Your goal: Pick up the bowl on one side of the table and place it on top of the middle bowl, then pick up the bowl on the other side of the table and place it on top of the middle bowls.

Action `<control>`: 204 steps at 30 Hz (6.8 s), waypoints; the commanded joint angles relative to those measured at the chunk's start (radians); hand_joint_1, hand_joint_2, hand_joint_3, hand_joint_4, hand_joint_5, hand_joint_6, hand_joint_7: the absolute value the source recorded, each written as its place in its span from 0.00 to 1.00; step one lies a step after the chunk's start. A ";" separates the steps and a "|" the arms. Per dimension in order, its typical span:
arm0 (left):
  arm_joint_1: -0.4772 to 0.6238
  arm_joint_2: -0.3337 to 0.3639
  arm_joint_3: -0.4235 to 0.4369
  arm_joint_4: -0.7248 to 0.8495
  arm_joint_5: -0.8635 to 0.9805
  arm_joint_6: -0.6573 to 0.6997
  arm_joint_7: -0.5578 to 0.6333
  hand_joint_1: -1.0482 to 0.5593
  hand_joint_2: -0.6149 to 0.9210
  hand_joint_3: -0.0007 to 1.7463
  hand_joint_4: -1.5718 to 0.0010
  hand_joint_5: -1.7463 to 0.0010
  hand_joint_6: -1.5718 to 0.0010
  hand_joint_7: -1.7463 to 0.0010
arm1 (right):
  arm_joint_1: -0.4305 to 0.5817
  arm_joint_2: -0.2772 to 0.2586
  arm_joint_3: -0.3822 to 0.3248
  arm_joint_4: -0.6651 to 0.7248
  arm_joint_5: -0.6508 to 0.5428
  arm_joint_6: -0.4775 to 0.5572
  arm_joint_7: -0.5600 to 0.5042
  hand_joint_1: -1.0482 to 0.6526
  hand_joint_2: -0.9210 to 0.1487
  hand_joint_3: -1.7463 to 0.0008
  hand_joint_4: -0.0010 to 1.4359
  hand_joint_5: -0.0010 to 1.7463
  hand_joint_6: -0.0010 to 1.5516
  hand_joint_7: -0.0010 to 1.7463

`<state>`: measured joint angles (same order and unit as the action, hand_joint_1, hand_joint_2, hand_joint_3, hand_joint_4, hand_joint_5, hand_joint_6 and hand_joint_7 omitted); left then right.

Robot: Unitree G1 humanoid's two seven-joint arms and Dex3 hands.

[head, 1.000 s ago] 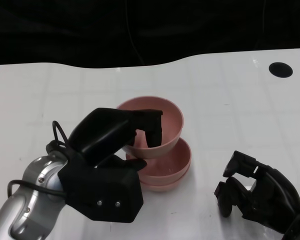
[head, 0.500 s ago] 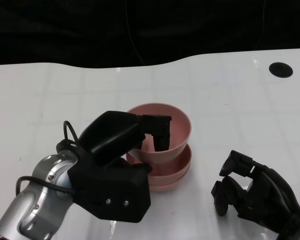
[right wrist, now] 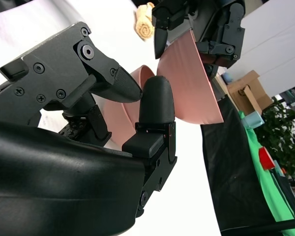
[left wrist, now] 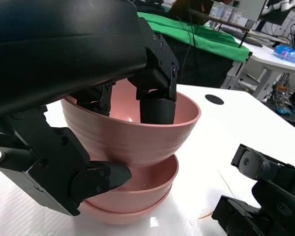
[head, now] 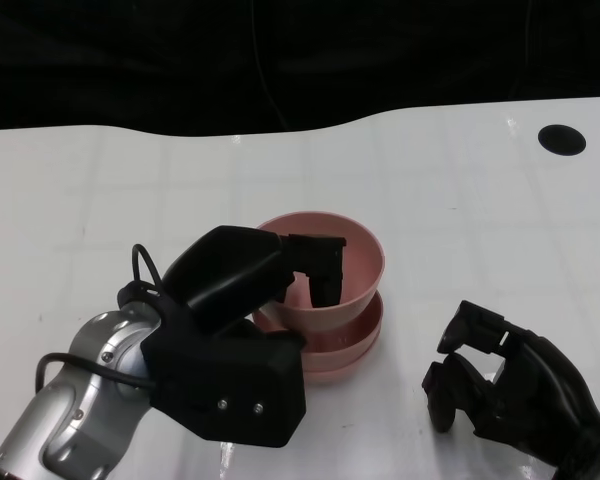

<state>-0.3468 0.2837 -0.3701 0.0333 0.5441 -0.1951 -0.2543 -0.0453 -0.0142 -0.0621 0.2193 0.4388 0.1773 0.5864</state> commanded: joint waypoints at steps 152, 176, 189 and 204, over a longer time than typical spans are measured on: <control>-0.014 0.014 -0.102 0.371 0.255 -0.177 0.369 0.04 1.00 0.41 0.98 1.00 0.81 1.00 | 0.041 -0.005 0.005 -0.077 -0.001 0.009 -0.015 0.52 0.32 0.36 0.65 1.00 0.52 0.87; -0.013 -0.017 -0.073 0.495 0.132 -0.387 0.561 0.12 1.00 0.36 0.90 0.97 0.75 0.98 | 0.038 -0.011 -0.003 -0.065 -0.006 0.001 -0.001 0.51 0.39 0.28 0.65 1.00 0.48 0.92; 0.096 -0.101 0.083 0.416 -0.316 -0.552 0.383 0.25 1.00 0.28 0.68 0.91 0.60 0.96 | 0.033 -0.009 -0.006 -0.071 0.003 0.028 -0.006 0.51 0.39 0.28 0.65 1.00 0.48 0.92; 0.428 -0.107 0.362 -0.042 -1.135 -0.035 -0.065 0.50 0.90 0.49 0.65 0.06 0.49 0.52 | 0.009 -0.032 -0.036 -0.014 0.019 0.015 0.041 0.50 0.40 0.28 0.65 1.00 0.47 0.93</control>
<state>0.0505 0.1601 -0.0471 0.0058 -0.5504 -0.2616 -0.2900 -0.0299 -0.0246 -0.0796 0.1887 0.4421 0.1988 0.6143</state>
